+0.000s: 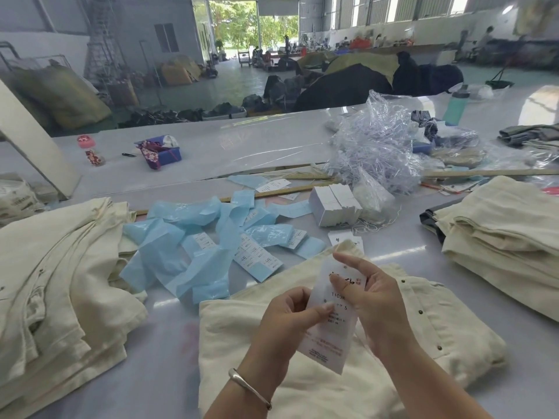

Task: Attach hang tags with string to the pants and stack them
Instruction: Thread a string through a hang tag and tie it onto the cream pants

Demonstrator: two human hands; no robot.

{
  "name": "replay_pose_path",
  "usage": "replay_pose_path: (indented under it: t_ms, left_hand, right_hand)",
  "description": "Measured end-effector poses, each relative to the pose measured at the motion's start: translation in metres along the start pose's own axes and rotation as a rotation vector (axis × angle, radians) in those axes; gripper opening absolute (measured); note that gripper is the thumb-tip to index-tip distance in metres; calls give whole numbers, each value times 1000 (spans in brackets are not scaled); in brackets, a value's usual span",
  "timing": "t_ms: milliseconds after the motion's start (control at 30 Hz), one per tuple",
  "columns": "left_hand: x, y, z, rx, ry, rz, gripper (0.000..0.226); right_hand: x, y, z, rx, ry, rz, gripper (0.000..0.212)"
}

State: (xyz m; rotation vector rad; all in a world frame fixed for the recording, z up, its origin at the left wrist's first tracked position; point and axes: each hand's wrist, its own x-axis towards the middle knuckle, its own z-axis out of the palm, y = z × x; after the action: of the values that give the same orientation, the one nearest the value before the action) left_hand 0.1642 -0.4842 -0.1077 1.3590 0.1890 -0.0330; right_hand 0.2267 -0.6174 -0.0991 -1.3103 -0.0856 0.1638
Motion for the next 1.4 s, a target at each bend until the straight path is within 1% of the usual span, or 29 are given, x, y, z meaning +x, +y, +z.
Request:
replay_pose_path:
  t_ms: [100,200,267,333,400,467,533,633,800,900,933,1033,1100,1200,1333,1400]
  left_hand:
    - [8,-6,15,-6,84,-2,31]
    - [21,-16,33,-39,202,-9,29]
    - [32,-24,46,-59,245,-45,24]
    - [44,-31,60,-41,230,-103,18]
    - [60,-38,76,24,169,-166,17]
    - [80,-42,91,44,104,-206,10]
    - [105,-45,105,-1,107,-205,13]
    - [138,-48,125,-97,233,-204,11]
    - [178,-66,136,-87,406,-164,11]
    - [202,-67,139,-14,483,-195,17]
    - [209,-66,139,11,508,-204,19]
    - [225,-61,135,21,574,-202,19]
    - [231,-59,132,9,610,-199,19]
    - [235,-61,130,-19,626,-238,21]
    - [241,-64,127,49,594,-273,29]
    - [244,-63,128,60,581,-265,27]
  right_hand:
    - [-2,0,-18,19,-91,19,39]
    - [0,1,-42,-31,-132,40,39]
    - [4,2,-61,-58,-156,62,38]
    - [13,3,-80,-98,-146,75,36]
    - [25,2,-101,-169,-138,82,34]
    - [40,1,-123,-252,-186,101,28]
    - [58,1,-146,-339,-230,120,23]
    - [99,5,-184,-498,-157,128,18]
    - [202,22,-232,-652,14,136,19]
    - [263,40,-234,-602,64,229,22]
    - [280,47,-231,-610,67,233,24]
    - [323,58,-219,-865,22,125,24]
    - [346,60,-214,-1017,27,90,23]
    - [374,67,-214,-1134,40,106,26]
    - [394,74,-217,-1308,-29,108,23]
    - [399,75,-217,-1360,-39,125,25]
